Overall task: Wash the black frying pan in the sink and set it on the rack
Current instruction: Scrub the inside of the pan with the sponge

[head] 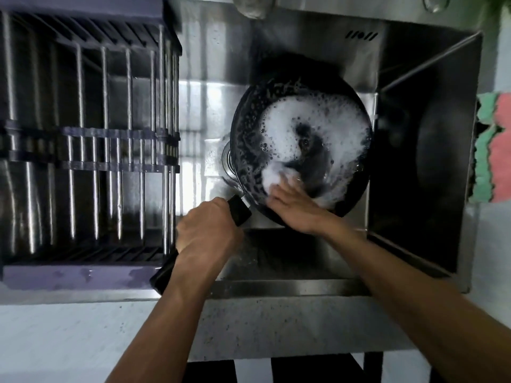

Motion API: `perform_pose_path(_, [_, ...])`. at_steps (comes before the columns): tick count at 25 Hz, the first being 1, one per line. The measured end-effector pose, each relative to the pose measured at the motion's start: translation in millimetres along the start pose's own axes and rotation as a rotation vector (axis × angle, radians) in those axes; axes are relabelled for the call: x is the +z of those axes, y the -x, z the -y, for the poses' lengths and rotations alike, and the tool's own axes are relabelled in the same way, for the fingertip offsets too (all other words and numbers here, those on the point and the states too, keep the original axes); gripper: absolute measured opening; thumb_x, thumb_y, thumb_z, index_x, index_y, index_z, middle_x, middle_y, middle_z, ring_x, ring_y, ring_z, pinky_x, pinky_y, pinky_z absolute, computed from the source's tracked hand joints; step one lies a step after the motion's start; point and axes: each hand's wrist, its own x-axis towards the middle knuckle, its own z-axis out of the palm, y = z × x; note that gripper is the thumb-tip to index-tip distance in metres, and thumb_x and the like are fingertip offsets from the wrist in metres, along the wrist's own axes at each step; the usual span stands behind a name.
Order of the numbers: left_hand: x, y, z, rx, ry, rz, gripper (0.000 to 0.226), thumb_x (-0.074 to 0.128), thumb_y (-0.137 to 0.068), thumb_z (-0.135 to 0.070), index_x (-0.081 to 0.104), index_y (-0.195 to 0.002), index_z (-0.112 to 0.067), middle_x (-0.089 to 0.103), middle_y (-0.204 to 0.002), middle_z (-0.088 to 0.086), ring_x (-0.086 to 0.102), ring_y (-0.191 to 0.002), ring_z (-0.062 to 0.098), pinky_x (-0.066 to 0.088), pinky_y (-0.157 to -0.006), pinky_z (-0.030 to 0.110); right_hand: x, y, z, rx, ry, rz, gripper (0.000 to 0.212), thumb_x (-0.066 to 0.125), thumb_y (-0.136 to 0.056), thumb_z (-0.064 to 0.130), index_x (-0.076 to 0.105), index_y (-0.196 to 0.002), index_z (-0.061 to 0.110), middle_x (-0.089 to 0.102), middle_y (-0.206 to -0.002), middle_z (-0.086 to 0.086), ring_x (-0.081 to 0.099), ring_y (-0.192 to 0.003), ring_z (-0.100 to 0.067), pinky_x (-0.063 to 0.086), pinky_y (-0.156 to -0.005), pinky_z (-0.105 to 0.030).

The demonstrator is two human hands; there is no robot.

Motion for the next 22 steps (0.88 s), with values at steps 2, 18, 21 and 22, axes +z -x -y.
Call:
perform_pose_path(2, [1,-3,-2,-0.007,-0.009,0.015,0.034,0.064,-0.073,-0.019,0.058,-0.106,-0.016,0.058,-0.082,0.002,0.058,-0.079,0.025,0.051,-0.071,0.035,-24,-35,32,-0.096,-0.208,-0.109,0.046,0.032,-0.108,0.034,0.033,-0.153,0.025,-0.009,-0.163,0.010,-0.014,-0.152,-0.016,-0.015,-0.118,-0.035])
perform_pose_path(18, [1,-7,1,-0.026,-0.007,0.076,0.028,0.063,-0.070,-0.019,0.059,-0.097,-0.015,0.062,-0.077,0.002,0.061,-0.074,0.024,0.048,-0.064,0.031,-90,7,-79,0.329,0.600,-0.246,0.054,0.029,-0.102,0.039,0.040,-0.148,0.013,0.015,-0.165,-0.012,0.015,-0.150,-0.035,0.017,-0.120,-0.047])
perform_pose_path(21, [-4,-3,1,-0.038,0.048,0.096,0.027,0.062,-0.072,-0.021,0.059,-0.099,-0.017,0.061,-0.078,0.001,0.061,-0.077,0.024,0.047,-0.067,0.030,-41,55,-63,0.217,0.491,-0.006,0.042,0.040,-0.101,0.031,0.056,-0.136,0.017,0.039,-0.156,-0.008,0.036,-0.142,-0.029,0.027,-0.115,-0.037])
perform_pose_path(22, [-5,-2,1,-0.041,0.052,0.090,0.028,0.061,-0.072,-0.023,0.059,-0.100,-0.018,0.062,-0.080,0.001,0.061,-0.078,0.025,0.049,-0.069,0.030,-34,63,-57,0.140,0.425,0.063,0.039,0.043,-0.099,0.026,0.059,-0.133,0.017,0.043,-0.154,-0.007,0.040,-0.140,-0.027,0.030,-0.114,-0.035])
